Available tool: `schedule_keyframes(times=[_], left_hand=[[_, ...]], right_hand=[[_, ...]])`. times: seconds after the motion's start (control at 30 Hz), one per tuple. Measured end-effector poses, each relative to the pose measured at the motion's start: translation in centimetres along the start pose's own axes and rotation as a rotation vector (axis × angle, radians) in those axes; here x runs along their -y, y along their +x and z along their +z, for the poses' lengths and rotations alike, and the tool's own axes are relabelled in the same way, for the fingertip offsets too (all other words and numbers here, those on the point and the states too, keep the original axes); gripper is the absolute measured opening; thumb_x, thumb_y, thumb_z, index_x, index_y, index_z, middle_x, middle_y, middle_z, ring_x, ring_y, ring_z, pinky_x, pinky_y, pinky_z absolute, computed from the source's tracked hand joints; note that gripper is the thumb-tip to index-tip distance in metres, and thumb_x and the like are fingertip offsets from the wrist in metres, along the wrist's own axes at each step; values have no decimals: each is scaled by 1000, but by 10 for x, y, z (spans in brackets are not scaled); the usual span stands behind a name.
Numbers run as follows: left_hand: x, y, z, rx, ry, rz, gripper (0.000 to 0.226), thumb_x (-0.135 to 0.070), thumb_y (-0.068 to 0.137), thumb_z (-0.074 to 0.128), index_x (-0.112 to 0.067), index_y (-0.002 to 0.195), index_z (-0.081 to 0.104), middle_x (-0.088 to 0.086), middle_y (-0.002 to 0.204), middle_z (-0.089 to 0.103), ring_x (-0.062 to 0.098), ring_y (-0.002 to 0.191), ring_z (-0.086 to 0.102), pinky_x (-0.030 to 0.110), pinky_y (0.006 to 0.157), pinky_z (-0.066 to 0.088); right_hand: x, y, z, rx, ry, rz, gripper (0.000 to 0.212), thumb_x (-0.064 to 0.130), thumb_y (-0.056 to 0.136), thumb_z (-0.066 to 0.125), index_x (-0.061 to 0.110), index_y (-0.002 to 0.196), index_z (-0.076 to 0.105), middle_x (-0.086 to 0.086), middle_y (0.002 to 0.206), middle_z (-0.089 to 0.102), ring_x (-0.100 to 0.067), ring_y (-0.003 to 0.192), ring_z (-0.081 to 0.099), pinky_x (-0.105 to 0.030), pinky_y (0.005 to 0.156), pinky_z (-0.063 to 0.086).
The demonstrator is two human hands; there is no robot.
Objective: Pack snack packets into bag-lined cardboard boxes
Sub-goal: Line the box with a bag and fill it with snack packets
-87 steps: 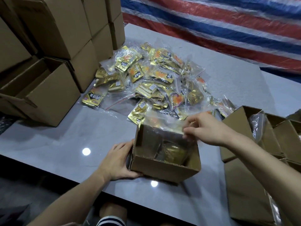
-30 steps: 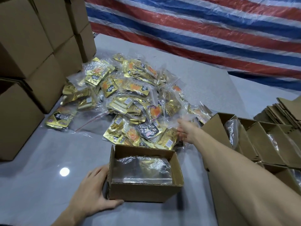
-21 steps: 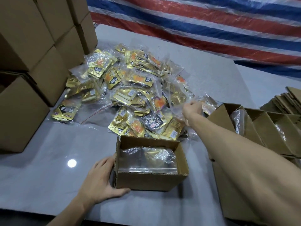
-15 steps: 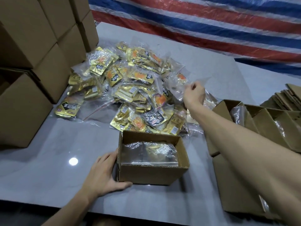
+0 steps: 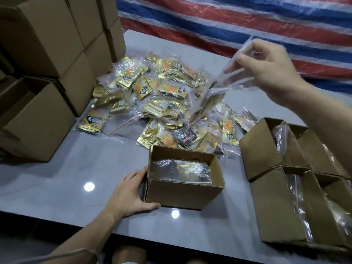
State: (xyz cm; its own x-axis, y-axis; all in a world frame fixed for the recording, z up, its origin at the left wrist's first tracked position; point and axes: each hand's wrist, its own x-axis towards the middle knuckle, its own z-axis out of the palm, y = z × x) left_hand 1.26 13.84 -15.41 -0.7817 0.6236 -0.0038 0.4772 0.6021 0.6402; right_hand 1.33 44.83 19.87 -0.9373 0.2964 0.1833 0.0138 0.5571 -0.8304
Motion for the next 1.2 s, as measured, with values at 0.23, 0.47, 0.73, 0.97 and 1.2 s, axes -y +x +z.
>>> schedule_keyframes(times=[0.23,0.47,0.73,0.97,1.2], left_hand=[[1,1,1,-15,2,9,113,-95,48,63,-41,145,41,-22,133,52,8,129,46,28,106,37],[-1,0,0,-12,1,8,112,-96,47,63,-40,142,43,-28,129,50,7,125,47,25,103,37],[-2,3,-3,-24,18,58,106,-85,49,74,-29,137,55,-22,118,52,7,119,47,23,98,35],[-8,1,-6,-28,7,38,111,-85,48,74,-31,141,47,-17,121,55,8,118,49,25,100,38],[-10,1,-6,-47,-4,43,107,-80,48,78,-30,138,49,-17,119,56,7,118,49,20,96,33]], right_hand=[[48,-31,-10,152,-248,-252,18,13,106,43,12,116,58,-7,92,69,-20,79,75,-37,74,62],[66,-55,-4,330,-348,-437,21,10,105,45,13,116,62,0,100,71,-13,91,73,-38,76,61],[63,-76,5,424,-370,-537,21,18,100,49,16,114,65,1,95,71,-15,90,72,-34,70,59],[46,-81,11,435,-334,-475,34,-17,93,53,8,110,68,-2,86,73,-13,83,72,-31,73,57],[34,-90,16,458,-318,-450,45,-28,86,52,8,107,67,-1,83,71,-17,81,70,-23,74,54]])
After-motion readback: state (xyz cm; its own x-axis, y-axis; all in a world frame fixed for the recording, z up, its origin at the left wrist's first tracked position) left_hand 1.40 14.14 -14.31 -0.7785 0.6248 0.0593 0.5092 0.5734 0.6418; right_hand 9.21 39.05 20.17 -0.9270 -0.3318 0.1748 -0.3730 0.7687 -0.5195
